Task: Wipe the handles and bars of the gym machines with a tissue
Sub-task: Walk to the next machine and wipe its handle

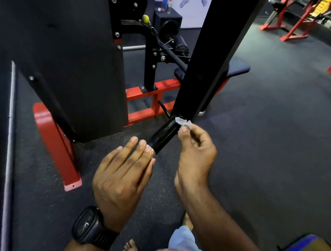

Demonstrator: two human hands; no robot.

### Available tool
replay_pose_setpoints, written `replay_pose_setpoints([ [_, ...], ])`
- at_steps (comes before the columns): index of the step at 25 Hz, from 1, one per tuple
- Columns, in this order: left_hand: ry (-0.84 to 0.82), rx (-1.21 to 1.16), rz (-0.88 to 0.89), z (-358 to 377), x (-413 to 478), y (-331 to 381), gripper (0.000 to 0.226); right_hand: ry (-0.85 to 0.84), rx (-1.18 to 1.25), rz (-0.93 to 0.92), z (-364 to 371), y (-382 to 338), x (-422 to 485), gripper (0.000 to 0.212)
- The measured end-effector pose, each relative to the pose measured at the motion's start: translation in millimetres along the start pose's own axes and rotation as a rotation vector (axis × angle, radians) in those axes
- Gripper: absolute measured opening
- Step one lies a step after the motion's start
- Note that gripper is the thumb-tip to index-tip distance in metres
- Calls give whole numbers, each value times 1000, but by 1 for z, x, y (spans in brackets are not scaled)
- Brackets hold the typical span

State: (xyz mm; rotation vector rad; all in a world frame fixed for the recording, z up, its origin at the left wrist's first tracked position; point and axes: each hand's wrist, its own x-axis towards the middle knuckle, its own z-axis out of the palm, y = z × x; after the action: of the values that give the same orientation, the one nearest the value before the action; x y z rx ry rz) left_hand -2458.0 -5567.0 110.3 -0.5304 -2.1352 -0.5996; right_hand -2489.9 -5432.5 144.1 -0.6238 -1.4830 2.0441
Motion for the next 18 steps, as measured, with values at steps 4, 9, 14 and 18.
replay_pose_setpoints([
  [4, -2, 18, 20, 0, 1, 0, 16, -120, -17, 73, -6, 4, -15, 13],
  [9, 8, 9, 9, 1, 0, 0, 17, -174, -25, 91, -10, 6, -20, 7],
  [14, 7, -6, -6, 1, 0, -1, 17, -148, -23, -7, -7, 4, -14, 9],
  [18, 13, -17, -3, 2, 1, -3, 16, -208, -84, -86, -11, 4, -15, 8],
])
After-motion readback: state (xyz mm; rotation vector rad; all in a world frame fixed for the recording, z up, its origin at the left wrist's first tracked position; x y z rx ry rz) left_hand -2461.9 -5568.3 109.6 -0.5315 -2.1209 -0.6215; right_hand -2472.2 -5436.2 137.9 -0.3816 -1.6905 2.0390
